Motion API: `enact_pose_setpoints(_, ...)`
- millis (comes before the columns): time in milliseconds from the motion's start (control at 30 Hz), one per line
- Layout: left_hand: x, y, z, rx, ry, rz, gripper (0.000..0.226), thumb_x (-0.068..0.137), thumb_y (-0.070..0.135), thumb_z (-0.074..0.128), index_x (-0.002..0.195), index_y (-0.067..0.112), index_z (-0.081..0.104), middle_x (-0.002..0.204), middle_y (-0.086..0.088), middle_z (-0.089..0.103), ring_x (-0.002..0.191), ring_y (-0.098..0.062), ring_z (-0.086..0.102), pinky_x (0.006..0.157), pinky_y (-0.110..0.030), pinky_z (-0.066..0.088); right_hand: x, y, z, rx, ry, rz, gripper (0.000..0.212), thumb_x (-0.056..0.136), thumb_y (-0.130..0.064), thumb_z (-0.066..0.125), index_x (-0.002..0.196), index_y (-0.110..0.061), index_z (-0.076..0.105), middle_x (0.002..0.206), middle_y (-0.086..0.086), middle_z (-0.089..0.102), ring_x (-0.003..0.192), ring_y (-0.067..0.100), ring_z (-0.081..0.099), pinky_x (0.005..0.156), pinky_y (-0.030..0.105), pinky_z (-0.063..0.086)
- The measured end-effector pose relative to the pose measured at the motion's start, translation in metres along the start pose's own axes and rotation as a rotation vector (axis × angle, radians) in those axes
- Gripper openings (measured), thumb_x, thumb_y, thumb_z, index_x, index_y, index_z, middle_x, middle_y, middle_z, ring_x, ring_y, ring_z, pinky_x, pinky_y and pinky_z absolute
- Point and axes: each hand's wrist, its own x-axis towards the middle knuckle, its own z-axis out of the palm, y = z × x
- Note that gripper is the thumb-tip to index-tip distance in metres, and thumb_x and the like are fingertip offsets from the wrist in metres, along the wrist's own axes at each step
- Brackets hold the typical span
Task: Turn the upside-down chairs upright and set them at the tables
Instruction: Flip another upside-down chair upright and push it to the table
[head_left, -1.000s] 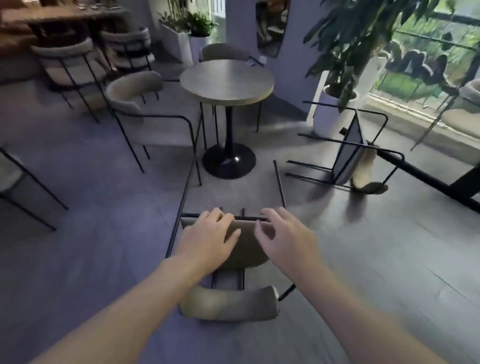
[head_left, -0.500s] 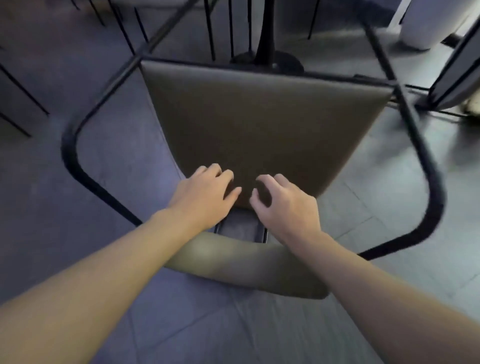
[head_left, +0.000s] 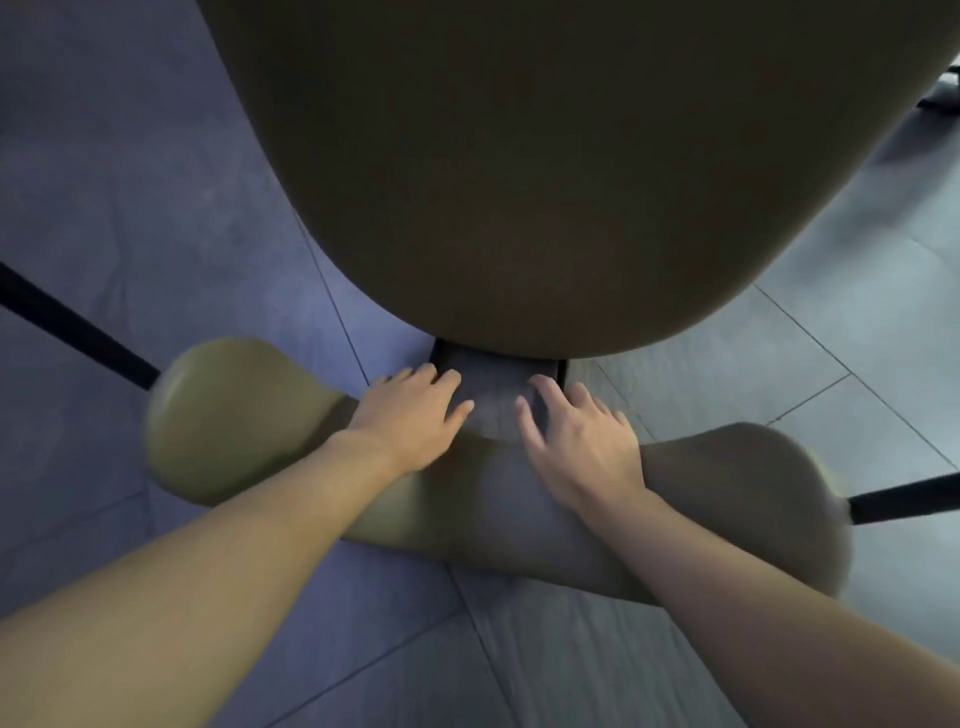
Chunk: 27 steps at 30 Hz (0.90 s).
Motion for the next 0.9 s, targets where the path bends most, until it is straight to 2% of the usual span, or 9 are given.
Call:
enact_pose_setpoints(67,0.006,-0.008,0.013,0.023,-0.043,-0.007,0.047,0.104,0.054,0.028,0.134,0.022,0.046,0.131,-0.007,0.057,0.117,-0.03,0.057,0.092,-0.046,0.047,0.001,0.003,0.007,-0.046,-0.033,0.026,0.053,0.1,-0.063,0.025,0.142,-0.035,0.042,0.117,0.007,0.062,0.107,0.033,0.065,0.091,0.047,0.044)
enact_pose_setpoints(167,0.01,-0.018,0.028,0.068,-0.116,-0.026,0.049,0.103,0.056,0.026,0.138,0.023,0.04,0.131,-0.008,0.053,0.109,-0.033,0.061,0.077,-0.044,0.048,0.001,0.003,0.014,-0.1,-0.079,0.054,0.055,0.1,-0.065,0.021,0.145,-0.035,0.035,0.118,0.008,0.06,0.096,0.034,0.068,0.081,0.044,0.044)
enact_pose_setpoints(233,0.011,-0.021,0.033,0.105,-0.13,-0.029,0.05,0.103,0.056,0.025,0.138,0.024,0.04,0.124,-0.007,0.056,0.1,-0.033,0.064,0.071,-0.042,0.047,0.0,0.001,0.017,-0.162,-0.106,0.06,0.058,0.101,-0.066,0.02,0.147,-0.034,0.031,0.118,0.008,0.059,0.088,0.034,0.07,0.068,0.04,0.041)
enact_pose_setpoints(300,0.012,-0.022,0.035,0.139,-0.125,-0.018,0.049,0.103,0.056,0.025,0.135,0.024,0.041,0.115,-0.006,0.061,0.095,-0.032,0.065,0.069,-0.04,0.046,0.0,-0.001,0.019,-0.201,-0.133,0.053,0.06,0.101,-0.067,0.02,0.149,-0.033,0.028,0.118,0.008,0.057,0.085,0.034,0.07,0.063,0.039,0.039)
enact_pose_setpoints(433,0.017,-0.023,0.039,0.14,-0.152,-0.04,0.052,0.102,0.059,0.023,0.135,0.024,0.043,0.109,-0.007,0.067,0.097,-0.031,0.065,0.07,-0.04,0.044,0.001,0.002,0.022,-0.154,-0.169,0.061,0.063,0.098,-0.071,0.022,0.15,-0.036,0.023,0.118,0.01,0.052,0.083,0.036,0.068,0.068,0.042,0.049)
enact_pose_setpoints(500,0.016,-0.021,0.039,0.134,-0.179,-0.031,0.054,0.102,0.06,0.023,0.136,0.024,0.045,0.113,-0.008,0.068,0.101,-0.032,0.065,0.073,-0.041,0.042,0.001,0.004,0.02,-0.122,-0.179,0.088,0.067,0.097,-0.073,0.025,0.154,-0.039,0.019,0.119,0.011,0.05,0.082,0.038,0.068,0.068,0.042,0.048)
enact_pose_setpoints(633,-0.005,-0.005,0.029,0.143,-0.209,-0.02,0.055,0.1,0.064,0.023,0.126,0.024,0.052,0.113,-0.009,0.07,0.103,-0.033,0.065,0.076,-0.041,0.042,-0.013,0.008,-0.001,-0.081,-0.187,0.114,0.067,0.095,-0.075,0.027,0.153,-0.04,0.019,0.115,0.011,0.05,0.086,0.041,0.068,0.068,0.042,0.045)
enact_pose_setpoints(800,-0.058,0.022,-0.029,0.089,-0.329,-0.016,0.05,0.098,0.069,0.023,0.106,0.027,0.048,0.108,-0.006,0.067,0.092,-0.027,0.06,0.076,-0.04,0.044,-0.049,0.002,-0.065,-0.109,-0.263,0.062,0.066,0.097,-0.074,0.022,0.151,-0.038,0.019,0.116,0.014,0.055,0.089,0.041,0.068,0.068,0.043,0.046)
enact_pose_setpoints(900,-0.094,0.042,-0.09,0.048,-0.423,-0.028,0.048,0.098,0.069,0.025,0.102,0.028,0.049,0.111,-0.005,0.065,0.094,-0.026,0.058,0.075,-0.038,0.042,-0.07,-0.01,-0.133,-0.094,-0.316,0.045,0.065,0.096,-0.074,0.021,0.151,-0.039,0.018,0.117,0.016,0.057,0.092,0.043,0.067,0.071,0.047,0.048)
